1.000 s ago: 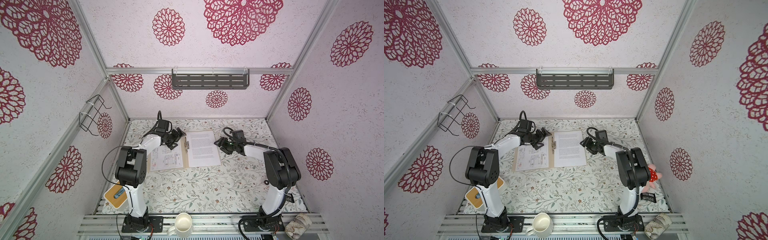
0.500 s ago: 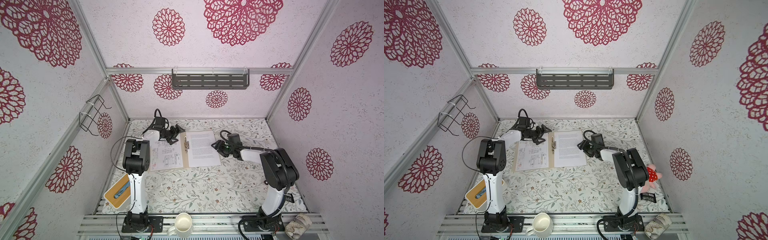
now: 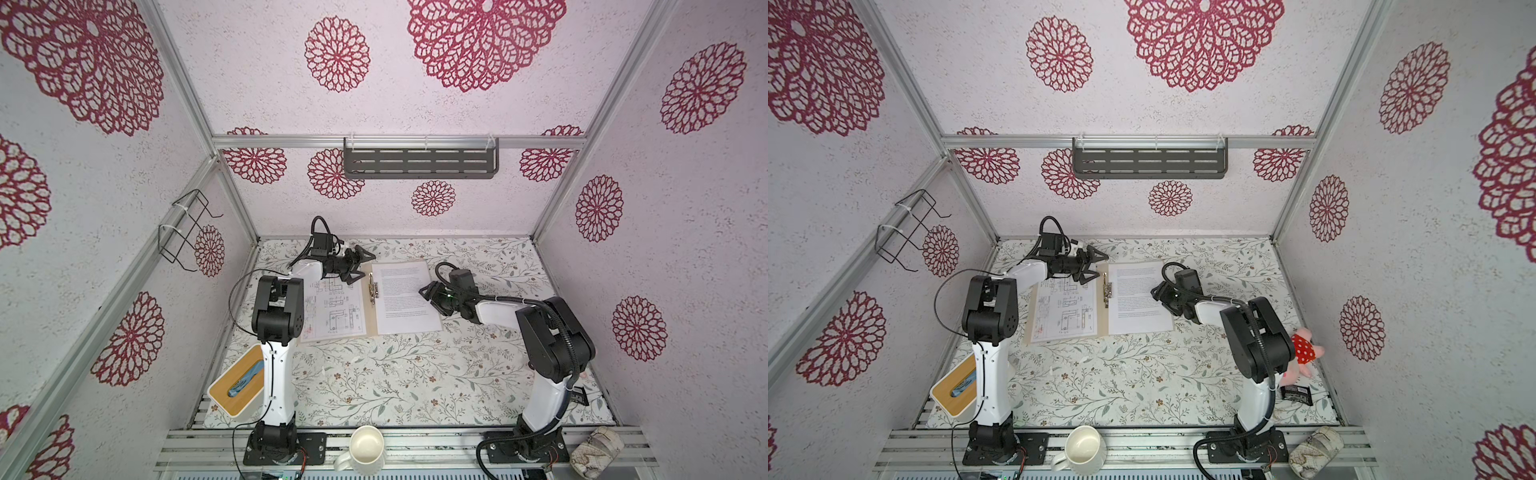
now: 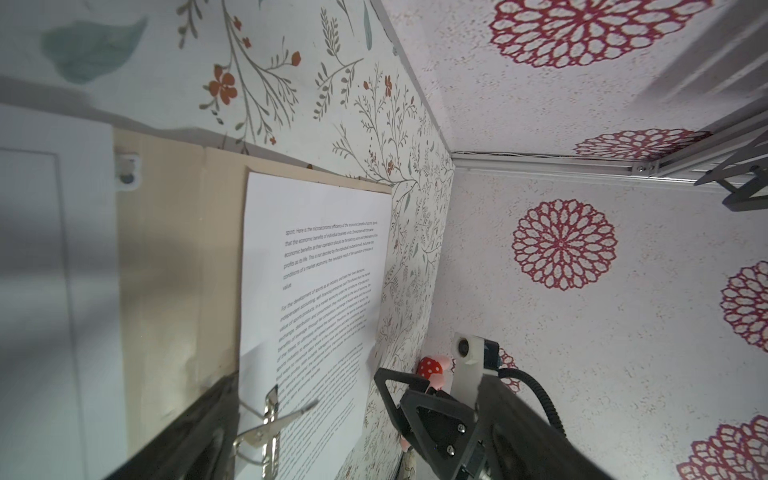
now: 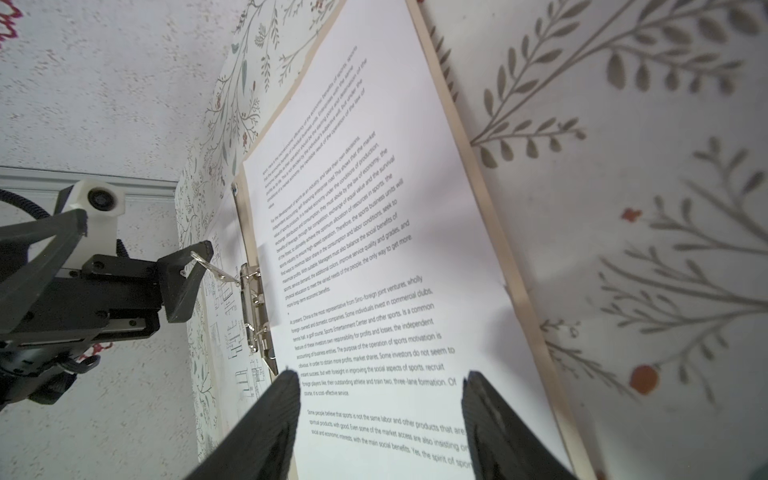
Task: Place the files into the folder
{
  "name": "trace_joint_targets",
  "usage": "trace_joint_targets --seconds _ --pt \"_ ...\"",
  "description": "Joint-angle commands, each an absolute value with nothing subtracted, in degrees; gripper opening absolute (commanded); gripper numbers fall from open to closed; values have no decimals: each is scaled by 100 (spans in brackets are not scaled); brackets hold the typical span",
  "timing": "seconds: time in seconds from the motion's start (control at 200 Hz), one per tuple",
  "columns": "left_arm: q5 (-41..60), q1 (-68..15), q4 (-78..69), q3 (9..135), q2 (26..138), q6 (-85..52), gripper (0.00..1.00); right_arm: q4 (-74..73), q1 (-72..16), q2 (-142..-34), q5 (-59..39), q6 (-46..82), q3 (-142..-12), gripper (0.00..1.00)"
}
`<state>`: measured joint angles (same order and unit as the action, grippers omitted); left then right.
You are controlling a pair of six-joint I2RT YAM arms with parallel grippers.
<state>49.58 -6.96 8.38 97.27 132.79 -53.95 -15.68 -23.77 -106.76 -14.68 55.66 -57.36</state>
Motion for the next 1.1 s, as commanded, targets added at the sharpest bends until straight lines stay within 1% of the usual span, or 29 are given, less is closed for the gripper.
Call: trace_joint_targets --seconds 0.0,0.355,1.091 --pt "5281 -677 260 9829 13455 -5646 91 -1675 -2432 -10529 -1275 5646 -5885 65" --pt "5535 -687 -205 9650 13501 -5939 90 -1591 -2519 -10603 -1204 5676 -5958 65" --pt "5750 -837 -535 9237 13320 -6062 89 -1477 -2775 -10549 -978 5719 -5952 65"
